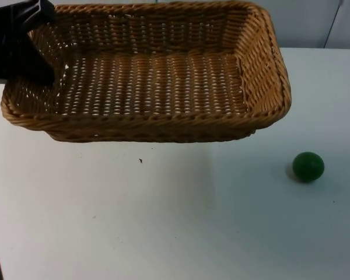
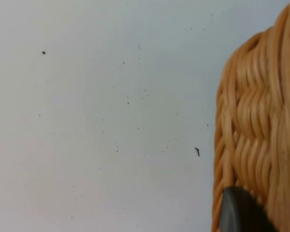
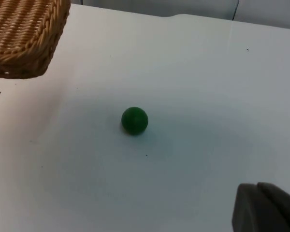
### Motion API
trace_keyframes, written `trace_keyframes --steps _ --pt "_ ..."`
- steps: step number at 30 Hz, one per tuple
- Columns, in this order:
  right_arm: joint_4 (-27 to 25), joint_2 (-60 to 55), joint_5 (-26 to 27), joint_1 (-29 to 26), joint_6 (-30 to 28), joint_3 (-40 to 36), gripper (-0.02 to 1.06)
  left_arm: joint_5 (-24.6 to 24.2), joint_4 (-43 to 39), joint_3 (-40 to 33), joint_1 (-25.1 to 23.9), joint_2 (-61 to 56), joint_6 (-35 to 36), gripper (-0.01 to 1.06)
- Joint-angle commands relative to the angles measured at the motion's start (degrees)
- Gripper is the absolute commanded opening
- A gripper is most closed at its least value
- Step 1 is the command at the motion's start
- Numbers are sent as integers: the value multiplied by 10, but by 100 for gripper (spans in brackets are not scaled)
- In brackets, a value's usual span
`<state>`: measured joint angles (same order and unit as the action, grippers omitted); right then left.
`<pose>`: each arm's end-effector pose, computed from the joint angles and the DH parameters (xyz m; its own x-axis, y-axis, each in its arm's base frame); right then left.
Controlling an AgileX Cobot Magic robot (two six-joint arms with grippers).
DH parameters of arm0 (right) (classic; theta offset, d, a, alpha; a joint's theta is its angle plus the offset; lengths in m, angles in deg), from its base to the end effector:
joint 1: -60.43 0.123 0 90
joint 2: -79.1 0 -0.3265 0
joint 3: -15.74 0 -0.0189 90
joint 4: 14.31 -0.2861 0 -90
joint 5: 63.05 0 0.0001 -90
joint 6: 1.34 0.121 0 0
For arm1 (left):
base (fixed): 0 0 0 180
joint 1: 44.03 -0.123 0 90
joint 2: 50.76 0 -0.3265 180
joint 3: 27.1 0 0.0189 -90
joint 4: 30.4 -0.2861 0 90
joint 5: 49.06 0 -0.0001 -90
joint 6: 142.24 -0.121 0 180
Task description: Pick up the basket with the left hand and place the ball into the basket with the right hand.
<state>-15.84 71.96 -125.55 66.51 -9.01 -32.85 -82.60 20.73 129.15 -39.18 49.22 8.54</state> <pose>0.0080 0.0037 0.2830 -0.4514 -0.1700 -0.8760 -0.1827 0.9785 -0.0957 0.3598 -0.0828 0.2105 -0.8845 -0.1859 -0.4280 0.0619 0.8623 -0.5025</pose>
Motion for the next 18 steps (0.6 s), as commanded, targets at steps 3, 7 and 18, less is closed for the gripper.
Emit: trace_keyframes --steps 3,7,18 --pt "0 4 6 -3 -3 -4 0 -6 19 -1 -1 -8 -7 0" --pt "0 4 6 -3 -3 -4 0 -7 18 -1 -1 -8 -20 0" --pt "0 4 6 -3 -3 -4 0 -6 18 -1 -1 -8 -23 0"
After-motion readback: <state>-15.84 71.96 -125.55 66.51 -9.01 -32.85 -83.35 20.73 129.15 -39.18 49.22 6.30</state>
